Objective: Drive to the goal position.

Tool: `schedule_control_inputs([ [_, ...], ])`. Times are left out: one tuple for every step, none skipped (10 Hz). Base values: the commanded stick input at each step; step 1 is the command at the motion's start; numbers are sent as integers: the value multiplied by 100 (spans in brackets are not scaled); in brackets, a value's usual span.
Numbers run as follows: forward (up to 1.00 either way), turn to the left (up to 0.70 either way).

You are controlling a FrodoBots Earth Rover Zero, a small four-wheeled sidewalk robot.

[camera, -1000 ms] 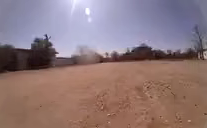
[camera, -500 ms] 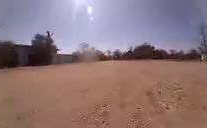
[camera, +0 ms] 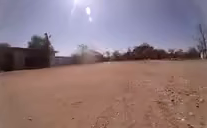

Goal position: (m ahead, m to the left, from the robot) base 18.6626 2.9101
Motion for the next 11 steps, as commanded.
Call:
schedule_control_inputs([
  [100,0],
  [100,0],
  [100,0],
  [100,0],
  [100,0],
  [100,0],
  [100,0],
  [100,0],
  [100,0],
  [100,0],
  [100,0],
])
